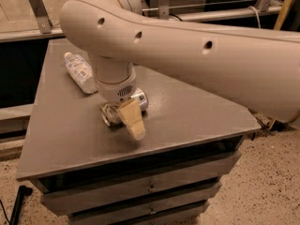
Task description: Knock 7up can over
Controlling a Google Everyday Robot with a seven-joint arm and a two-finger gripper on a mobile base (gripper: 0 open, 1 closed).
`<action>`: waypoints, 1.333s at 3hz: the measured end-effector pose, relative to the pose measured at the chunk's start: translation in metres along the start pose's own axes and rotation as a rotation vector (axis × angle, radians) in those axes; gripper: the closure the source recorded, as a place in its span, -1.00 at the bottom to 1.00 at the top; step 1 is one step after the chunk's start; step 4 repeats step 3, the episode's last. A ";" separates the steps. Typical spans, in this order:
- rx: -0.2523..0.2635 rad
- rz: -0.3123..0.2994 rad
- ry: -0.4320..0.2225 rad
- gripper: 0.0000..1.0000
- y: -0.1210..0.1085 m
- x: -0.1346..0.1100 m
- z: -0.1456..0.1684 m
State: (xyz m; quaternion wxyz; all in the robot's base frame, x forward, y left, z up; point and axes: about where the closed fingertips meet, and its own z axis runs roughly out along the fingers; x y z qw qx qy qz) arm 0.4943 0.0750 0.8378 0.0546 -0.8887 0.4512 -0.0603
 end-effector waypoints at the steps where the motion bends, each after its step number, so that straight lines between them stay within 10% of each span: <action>1: 0.113 0.022 -0.072 -1.00 0.022 0.033 -0.035; 4: 0.195 0.086 -0.141 -1.00 0.059 0.071 -0.073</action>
Offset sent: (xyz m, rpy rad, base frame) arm -0.0230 -0.1505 0.1057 0.3448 -0.1076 -0.1114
